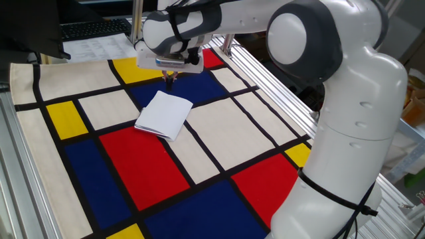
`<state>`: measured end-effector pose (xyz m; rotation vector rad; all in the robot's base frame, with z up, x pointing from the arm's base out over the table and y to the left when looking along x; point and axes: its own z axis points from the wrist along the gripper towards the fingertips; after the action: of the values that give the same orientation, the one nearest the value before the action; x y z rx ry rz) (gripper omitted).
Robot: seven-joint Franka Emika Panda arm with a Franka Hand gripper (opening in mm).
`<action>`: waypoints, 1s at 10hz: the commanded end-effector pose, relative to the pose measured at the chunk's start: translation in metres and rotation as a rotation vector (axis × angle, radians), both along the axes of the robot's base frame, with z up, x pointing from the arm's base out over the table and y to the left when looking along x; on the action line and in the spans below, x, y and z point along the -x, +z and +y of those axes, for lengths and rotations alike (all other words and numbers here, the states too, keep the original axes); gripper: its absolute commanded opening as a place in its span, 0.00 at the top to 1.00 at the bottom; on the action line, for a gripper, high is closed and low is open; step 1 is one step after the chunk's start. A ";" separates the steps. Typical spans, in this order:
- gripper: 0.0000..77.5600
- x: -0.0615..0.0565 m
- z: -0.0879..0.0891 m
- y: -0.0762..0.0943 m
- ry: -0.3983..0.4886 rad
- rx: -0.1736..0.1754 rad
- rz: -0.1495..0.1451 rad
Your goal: Unfold a piece of paper
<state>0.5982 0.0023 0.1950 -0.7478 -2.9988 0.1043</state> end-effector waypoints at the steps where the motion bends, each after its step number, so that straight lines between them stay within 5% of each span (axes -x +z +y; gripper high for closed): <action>1: 1.00 -0.003 0.001 0.003 0.057 0.018 0.067; 2: 1.00 -0.003 0.001 0.003 0.060 -0.003 0.086; 8: 1.00 -0.003 0.001 0.002 -0.041 0.026 0.066; 10: 1.00 -0.013 0.012 -0.018 -0.060 0.033 0.065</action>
<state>0.6017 0.0050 0.1937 -0.7839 -2.9203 0.1594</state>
